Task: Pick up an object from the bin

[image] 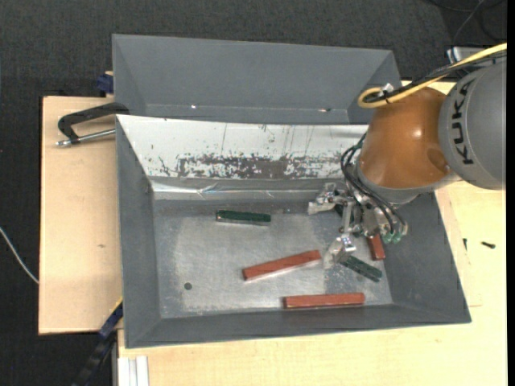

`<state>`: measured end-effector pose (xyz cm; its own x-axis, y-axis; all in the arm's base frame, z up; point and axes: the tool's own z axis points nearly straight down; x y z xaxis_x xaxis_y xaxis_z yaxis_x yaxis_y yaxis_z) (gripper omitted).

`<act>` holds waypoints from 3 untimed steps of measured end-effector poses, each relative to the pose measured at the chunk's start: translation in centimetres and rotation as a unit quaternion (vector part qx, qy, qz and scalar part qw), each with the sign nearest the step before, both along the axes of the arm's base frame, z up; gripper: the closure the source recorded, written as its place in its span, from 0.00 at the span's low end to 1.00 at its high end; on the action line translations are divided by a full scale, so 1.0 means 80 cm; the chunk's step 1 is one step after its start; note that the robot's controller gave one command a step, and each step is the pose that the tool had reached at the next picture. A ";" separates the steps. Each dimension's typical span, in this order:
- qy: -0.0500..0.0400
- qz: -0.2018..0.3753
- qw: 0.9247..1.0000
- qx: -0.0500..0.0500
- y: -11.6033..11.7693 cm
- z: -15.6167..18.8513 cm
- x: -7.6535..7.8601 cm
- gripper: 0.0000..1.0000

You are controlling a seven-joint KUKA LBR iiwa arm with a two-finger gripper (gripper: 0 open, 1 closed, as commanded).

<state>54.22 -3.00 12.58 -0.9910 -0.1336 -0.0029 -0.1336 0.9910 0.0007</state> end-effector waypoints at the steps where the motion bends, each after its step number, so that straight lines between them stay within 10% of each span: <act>1: 0.004 0.006 1.000 -0.001 0.044 -0.062 -0.023 1.00; 2: 0.004 0.006 1.000 -0.001 0.044 -0.062 -0.023 1.00; 3: -0.002 -0.011 1.000 0.000 0.027 0.117 -0.022 1.00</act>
Offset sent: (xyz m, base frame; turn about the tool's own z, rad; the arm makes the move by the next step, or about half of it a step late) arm 0.0000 0.0000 0.0000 0.0000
